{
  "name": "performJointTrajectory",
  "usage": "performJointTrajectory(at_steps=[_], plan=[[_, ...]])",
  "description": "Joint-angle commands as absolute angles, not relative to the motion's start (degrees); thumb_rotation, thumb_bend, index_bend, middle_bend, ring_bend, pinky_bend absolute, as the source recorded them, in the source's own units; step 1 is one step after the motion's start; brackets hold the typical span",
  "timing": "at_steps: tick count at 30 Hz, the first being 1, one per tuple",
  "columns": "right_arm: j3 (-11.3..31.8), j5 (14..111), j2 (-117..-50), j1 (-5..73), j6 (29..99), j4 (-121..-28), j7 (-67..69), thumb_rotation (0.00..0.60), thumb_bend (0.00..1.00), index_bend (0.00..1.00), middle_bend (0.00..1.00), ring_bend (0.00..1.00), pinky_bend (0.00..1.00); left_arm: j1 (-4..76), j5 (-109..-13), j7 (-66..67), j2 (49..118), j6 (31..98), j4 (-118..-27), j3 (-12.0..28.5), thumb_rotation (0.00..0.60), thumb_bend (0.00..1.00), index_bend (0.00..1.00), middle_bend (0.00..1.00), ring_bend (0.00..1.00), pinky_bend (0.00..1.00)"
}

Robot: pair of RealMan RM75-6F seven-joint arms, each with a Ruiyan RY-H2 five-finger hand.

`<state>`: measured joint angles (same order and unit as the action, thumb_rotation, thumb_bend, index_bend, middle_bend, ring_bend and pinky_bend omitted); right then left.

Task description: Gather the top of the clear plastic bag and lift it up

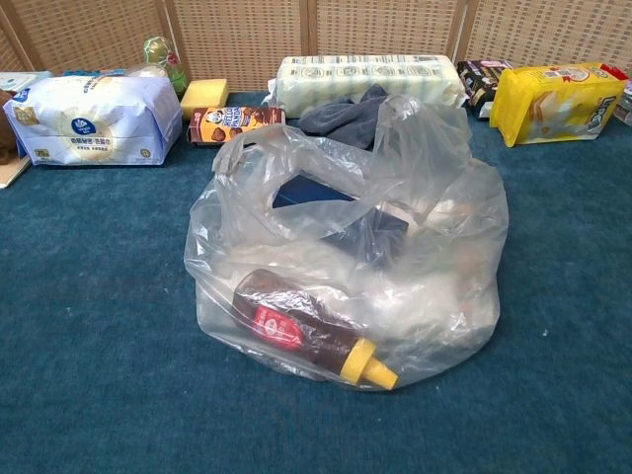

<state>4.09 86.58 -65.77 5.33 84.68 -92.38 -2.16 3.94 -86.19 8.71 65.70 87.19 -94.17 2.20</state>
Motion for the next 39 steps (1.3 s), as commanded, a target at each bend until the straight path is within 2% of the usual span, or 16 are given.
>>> performJointTrajectory(at_steps=[1, 18, 26, 33, 39], plan=[[4.0, 86.44, -65.94, 5.36, 84.43, -92.17, -1.98, 0.6, 0.27, 0.35, 0.38, 0.36, 0.3, 4.01, -86.22, 8.81, 65.76, 87.04, -94.22, 2.15, 0.315, 0.22, 0.42, 0.45, 0.41, 0.37], [4.16, 87.12, -65.93, 5.98, 84.13, -91.98, 1.08, 0.6, 0.27, 0.33, 0.38, 0.36, 0.3, 3.86, -87.31, 9.04, 64.99, 87.73, -95.01, 1.99, 0.311, 0.22, 0.42, 0.44, 0.41, 0.37], [5.79, 87.72, -65.15, 8.64, 82.01, -93.71, 8.0, 0.6, 0.27, 0.31, 0.36, 0.35, 0.3, 4.3, -87.44, 9.03, 64.65, 87.18, -95.41, 2.11, 0.313, 0.22, 0.42, 0.45, 0.41, 0.37], [6.88, 87.5, -61.6, 14.83, 72.33, -96.78, 19.3, 0.6, 0.32, 0.27, 0.29, 0.26, 0.26, 4.44, -88.19, 9.54, 63.72, 87.72, -96.19, 2.29, 0.313, 0.22, 0.42, 0.45, 0.41, 0.37], [8.77, 86.43, -61.43, 19.61, 66.86, -96.23, 25.69, 0.6, 0.27, 0.26, 0.27, 0.24, 0.24, 4.72, -87.75, 10.06, 63.75, 87.18, -96.41, 2.42, 0.313, 0.22, 0.42, 0.45, 0.41, 0.37]])
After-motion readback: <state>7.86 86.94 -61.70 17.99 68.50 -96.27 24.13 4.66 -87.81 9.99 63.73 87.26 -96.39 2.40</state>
